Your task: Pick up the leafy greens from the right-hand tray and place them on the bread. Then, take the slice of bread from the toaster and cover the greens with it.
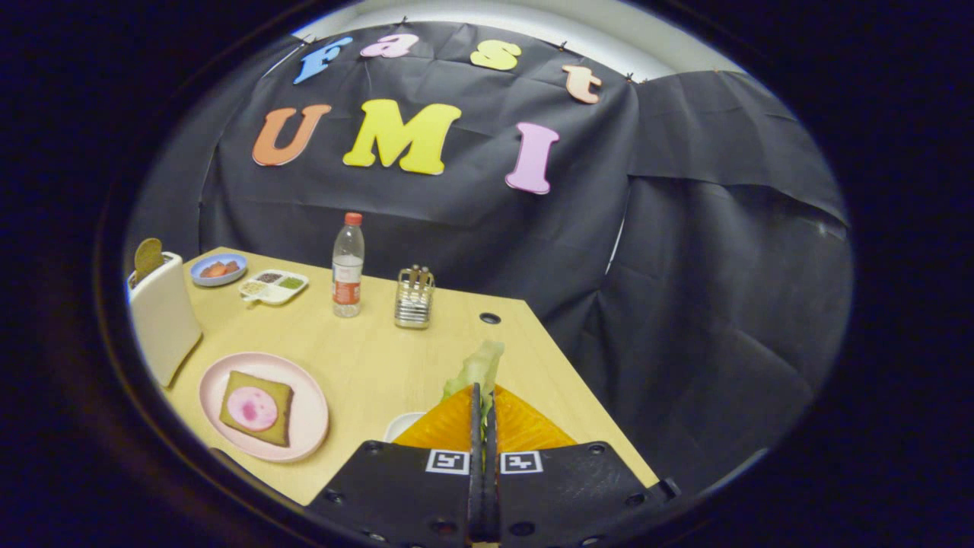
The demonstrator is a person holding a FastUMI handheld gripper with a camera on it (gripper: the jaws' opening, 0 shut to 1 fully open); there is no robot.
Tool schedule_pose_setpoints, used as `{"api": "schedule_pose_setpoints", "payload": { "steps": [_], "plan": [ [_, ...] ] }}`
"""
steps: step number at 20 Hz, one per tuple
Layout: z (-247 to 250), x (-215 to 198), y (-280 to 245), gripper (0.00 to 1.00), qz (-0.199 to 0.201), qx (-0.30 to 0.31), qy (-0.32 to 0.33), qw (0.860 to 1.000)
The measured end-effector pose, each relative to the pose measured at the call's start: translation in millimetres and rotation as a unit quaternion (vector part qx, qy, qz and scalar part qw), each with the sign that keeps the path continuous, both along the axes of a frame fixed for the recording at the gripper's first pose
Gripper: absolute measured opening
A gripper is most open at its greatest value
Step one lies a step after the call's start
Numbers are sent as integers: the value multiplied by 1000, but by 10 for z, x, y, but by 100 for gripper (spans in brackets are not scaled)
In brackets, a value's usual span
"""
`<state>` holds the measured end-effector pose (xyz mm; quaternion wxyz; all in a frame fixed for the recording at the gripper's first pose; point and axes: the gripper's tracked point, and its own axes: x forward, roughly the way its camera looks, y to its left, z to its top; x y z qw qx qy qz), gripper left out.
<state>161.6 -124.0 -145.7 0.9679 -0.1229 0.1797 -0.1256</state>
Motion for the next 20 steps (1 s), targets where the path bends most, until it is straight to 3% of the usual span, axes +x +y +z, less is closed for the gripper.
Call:
{"api": "schedule_pose_setpoints", "payload": {
  "steps": [9,15,20],
  "plan": [
    [231,-129,1419,0,101,7,-22,995],
    [-59,-136,2597,0,176,54,-13,983],
    [-492,8,3008,0,188,120,15,975]
  ]
}}
